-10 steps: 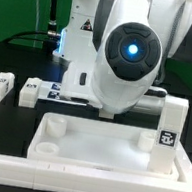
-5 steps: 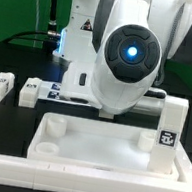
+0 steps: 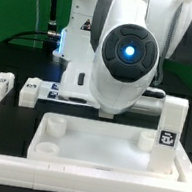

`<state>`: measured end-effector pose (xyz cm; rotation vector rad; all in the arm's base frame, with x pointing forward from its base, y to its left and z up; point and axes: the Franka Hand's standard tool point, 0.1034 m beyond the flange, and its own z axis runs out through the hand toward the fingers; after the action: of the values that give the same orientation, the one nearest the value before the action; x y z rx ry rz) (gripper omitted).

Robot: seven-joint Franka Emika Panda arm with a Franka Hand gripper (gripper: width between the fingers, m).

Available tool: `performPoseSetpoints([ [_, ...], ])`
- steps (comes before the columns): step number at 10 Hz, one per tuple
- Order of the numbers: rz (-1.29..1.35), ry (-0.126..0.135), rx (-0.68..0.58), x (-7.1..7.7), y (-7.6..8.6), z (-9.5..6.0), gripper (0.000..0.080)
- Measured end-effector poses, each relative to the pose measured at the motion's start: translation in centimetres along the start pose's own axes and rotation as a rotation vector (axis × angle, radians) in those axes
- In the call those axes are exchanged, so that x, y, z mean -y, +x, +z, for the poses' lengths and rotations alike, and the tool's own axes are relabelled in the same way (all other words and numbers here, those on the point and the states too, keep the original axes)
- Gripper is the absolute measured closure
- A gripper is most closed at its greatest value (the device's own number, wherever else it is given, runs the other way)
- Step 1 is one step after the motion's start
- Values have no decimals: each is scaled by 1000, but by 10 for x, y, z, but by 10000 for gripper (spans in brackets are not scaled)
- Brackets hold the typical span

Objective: Assemble desk

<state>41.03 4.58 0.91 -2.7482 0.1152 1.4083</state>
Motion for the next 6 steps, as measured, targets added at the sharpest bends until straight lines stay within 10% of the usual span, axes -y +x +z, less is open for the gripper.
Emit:
performPoseSetpoints([
  [2,-9,-2,10,-3,-4,-6,511],
  [6,4,51,-140,-41,-52,-123,509],
])
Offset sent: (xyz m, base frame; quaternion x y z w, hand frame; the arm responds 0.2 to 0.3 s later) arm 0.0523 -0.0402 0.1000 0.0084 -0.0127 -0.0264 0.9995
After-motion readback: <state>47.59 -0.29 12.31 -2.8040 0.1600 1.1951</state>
